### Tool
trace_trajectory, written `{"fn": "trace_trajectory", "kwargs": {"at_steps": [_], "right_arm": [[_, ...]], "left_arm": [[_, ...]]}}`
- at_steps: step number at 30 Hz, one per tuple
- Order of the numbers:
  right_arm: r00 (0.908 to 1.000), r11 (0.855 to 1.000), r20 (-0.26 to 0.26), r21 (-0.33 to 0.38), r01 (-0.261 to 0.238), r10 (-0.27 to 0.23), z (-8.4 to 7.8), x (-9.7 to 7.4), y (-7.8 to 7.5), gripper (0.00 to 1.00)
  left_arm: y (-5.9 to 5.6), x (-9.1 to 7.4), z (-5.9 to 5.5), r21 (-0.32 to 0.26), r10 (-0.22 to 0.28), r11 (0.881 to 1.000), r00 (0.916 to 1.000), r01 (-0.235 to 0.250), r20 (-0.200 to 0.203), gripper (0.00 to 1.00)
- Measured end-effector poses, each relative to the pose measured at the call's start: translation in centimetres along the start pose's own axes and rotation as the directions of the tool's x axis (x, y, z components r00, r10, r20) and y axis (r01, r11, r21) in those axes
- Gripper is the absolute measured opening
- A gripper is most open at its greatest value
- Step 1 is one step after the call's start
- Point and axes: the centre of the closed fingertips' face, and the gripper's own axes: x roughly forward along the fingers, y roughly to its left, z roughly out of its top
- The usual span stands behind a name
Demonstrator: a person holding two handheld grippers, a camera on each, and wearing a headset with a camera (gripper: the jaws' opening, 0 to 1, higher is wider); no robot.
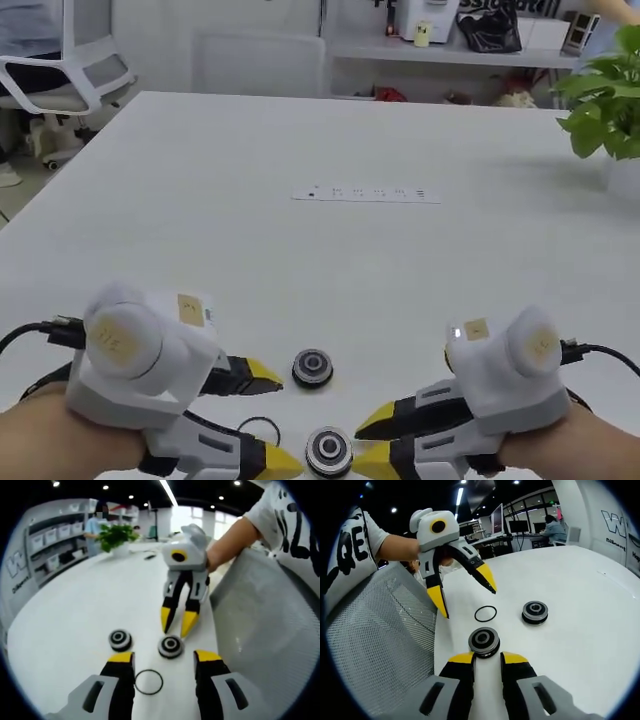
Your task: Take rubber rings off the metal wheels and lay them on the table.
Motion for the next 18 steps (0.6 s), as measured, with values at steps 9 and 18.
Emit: {"fn": "trace_trajectory", "kwargs": {"at_steps": [9,18], "right_arm": [[0.9997,0.999,-0.026,-0.049,-0.004,0.003,-0.5,0.6,0.1,0.16],[0.9998,0.998,-0.020,-0.057,0.004,-0.005,-0.4,0.6,0.0,0.15]], "left_arm": [[-0.5,0.9,-0.3,-0.001,-0.029,1.000,0.9995,0.029,-0.015,0.45],[-0.9,2.0,-0.3,-0.011,-0.053,0.999,0.9984,0.053,-0.022,0.41]]}}
